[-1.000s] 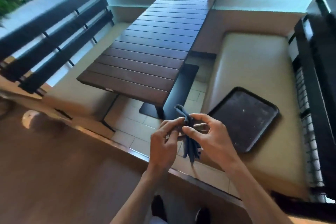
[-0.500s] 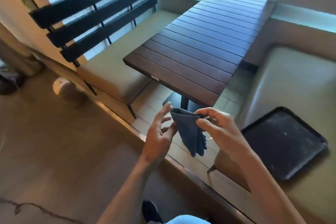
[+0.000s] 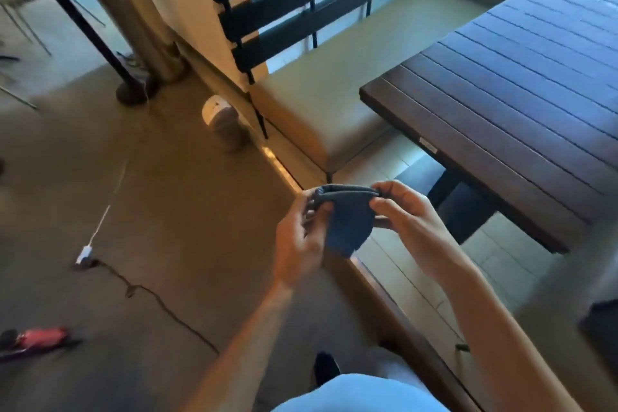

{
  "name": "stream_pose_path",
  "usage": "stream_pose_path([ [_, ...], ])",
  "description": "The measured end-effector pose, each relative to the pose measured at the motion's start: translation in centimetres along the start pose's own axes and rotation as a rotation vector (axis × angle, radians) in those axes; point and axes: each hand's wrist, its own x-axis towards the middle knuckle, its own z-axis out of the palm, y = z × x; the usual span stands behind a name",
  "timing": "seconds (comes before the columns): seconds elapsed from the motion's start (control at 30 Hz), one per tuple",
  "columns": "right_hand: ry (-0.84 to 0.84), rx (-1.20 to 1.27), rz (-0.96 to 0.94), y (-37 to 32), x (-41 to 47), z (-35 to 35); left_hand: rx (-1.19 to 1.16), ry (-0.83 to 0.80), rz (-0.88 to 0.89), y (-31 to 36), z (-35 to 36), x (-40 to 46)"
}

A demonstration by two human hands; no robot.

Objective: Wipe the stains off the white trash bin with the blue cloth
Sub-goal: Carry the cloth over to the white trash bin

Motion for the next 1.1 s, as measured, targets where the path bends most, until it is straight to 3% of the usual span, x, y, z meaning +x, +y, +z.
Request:
stream_pose_path([
  [0.2, -0.201, -0.028, 0.072, 0.6, 6.8, 5.9, 0.093, 0.176, -0.027, -2.4, -5.5, 3.8],
  [0.37, -0.184, -0.023, 0.057, 0.6, 13.6, 9.9, 0.157, 0.291, -0.054, -3.4, -9.0, 8.7],
  [0.8, -0.457, 0.019, 0.066, -4.5, 33.3, 16.8, 0.14, 0.51, -0.131, -3.3, -15.6, 24.5],
  [1.1, -0.526, 0.026, 0.072, -6.6, 44.3, 24.9, 0.126, 0.608, -0.14, -5.7, -23.1, 34.6],
])
